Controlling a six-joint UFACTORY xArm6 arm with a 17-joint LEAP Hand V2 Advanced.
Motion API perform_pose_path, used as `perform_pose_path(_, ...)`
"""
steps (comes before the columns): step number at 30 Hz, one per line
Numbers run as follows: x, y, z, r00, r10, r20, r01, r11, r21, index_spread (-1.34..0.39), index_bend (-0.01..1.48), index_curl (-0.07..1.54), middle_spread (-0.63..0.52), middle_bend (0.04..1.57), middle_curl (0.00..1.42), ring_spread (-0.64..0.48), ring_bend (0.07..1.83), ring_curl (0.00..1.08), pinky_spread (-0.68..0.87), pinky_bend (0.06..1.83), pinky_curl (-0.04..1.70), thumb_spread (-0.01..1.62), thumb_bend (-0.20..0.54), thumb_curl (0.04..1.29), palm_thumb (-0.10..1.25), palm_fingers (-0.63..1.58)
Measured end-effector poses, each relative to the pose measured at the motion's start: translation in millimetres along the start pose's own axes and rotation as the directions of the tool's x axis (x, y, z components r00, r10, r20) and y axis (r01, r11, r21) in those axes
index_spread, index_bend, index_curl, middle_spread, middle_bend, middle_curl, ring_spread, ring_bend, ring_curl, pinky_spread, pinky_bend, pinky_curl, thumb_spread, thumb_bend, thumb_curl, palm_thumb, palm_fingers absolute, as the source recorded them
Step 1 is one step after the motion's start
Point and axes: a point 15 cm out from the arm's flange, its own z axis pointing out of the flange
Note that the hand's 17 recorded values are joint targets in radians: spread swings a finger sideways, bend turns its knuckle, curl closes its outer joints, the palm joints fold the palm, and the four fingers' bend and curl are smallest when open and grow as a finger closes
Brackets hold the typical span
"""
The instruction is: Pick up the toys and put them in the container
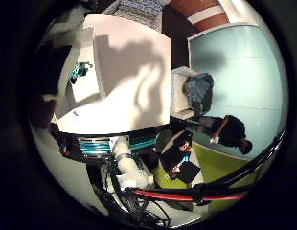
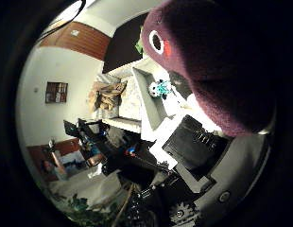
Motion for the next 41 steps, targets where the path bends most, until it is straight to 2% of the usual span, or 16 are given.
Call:
perform_pose_path(3,-14.7,-13.0,1.4,1.0,-0.021,0.011,0.021,0.999,0.033,-0.34,1.01,1.1,-0.24,1.25,1.07,-0.27,1.39,0.9,-0.18,1.24,1.26,1.0,-0.029,0.74,0.95,0.92)
perform_pose_path(5,-23.8,-21.8,0.5,0.999,-0.033,0.027,0.031,0.997,0.066,-0.34,0.95,1.08,-0.23,1.2,1.04,-0.26,1.37,0.86,-0.19,1.22,1.23,1.07,-0.031,0.7,0.87,0.93)
perform_pose_path(6,-28.6,-27.3,-0.3,0.998,-0.037,0.041,0.033,0.996,0.086,-0.35,0.8,1.04,-0.23,1.15,1.0,-0.26,1.33,0.81,-0.22,1.18,1.16,1.1,-0.04,0.67,0.79,0.91)
perform_pose_path(8,-38.2,-34.3,0.4,0.996,-0.045,0.071,0.037,0.994,0.107,-0.38,0.6,0.99,-0.23,1.04,0.93,-0.27,1.28,0.74,-0.31,1.11,1.05,1.14,-0.029,0.63,0.72,0.8)
perform_pose_path(10,-47.9,-36.2,4.2,0.993,-0.055,0.104,0.044,0.994,0.1,-0.4,0.42,0.91,-0.22,0.9,0.86,-0.28,1.18,0.67,-0.37,1.03,0.96,1.2,-0.019,0.58,0.69,0.5)
perform_pose_path(11,-51.4,-36.2,8.2,0.992,-0.059,0.114,0.05,0.995,0.086,-0.41,0.42,0.89,-0.2,0.83,0.82,-0.24,1.08,0.65,-0.31,0.93,0.96,1.23,-0.022,0.55,0.67,0.27)
perform_pose_path(13,-54.3,-37.2,17.5,0.991,-0.06,0.121,0.053,0.997,0.059,-0.44,0.4,0.8,-0.16,0.69,0.74,-0.14,0.93,0.57,-0.14,0.85,0.92,1.25,-0.022,0.5,0.65,0.15)
perform_pose_path(16,-55.0,-39.3,25.6,0.99,-0.072,0.119,0.067,0.997,0.042,-0.44,0.33,0.66,-0.07,0.51,0.61,0.04,0.78,0.47,0.2,0.81,0.85,1.25,-0.022,0.44,0.61,0.07)
perform_pose_path(18,-55.1,-39.7,28.4,0.99,-0.077,0.117,0.073,0.997,0.035,-0.44,0.29,0.59,-0.03,0.44,0.54,0.12,0.7,0.41,0.36,0.77,0.78,1.25,-0.02,0.41,0.59,0.06)
perform_pose_path(22,-55.4,-41.3,35.4,0.989,-0.095,0.113,0.093,0.995,0.022,-0.43,0.23,0.49,0.01,0.34,0.45,0.19,0.55,0.32,0.54,0.68,0.67,1.23,-0.02,0.38,0.58,0.09)
perform_pose_path(27,-51.3,-43.4,39.2,0.989,-0.099,0.109,0.098,0.995,0.015,-0.43,0.19,0.42,0.03,0.25,0.39,0.22,0.44,0.27,0.61,0.6,0.56,1.21,-0.018,0.36,0.57,0.13)
perform_pose_path(33,-37.1,-48.0,40.0,0.992,-0.073,0.106,0.072,0.997,0.014,-0.42,0.17,0.36,0.04,0.19,0.35,0.22,0.38,0.24,0.61,0.57,0.49,1.2,-0.02,0.34,0.56,0.16)
perform_pose_path(41,-31.9,-48.8,40.9,0.992,-0.065,0.105,0.064,0.998,0.012,-0.41,0.17,0.33,0.04,0.19,0.32,0.22,0.35,0.23,0.6,0.57,0.43,1.2,-0.018,0.33,0.56,0.17)
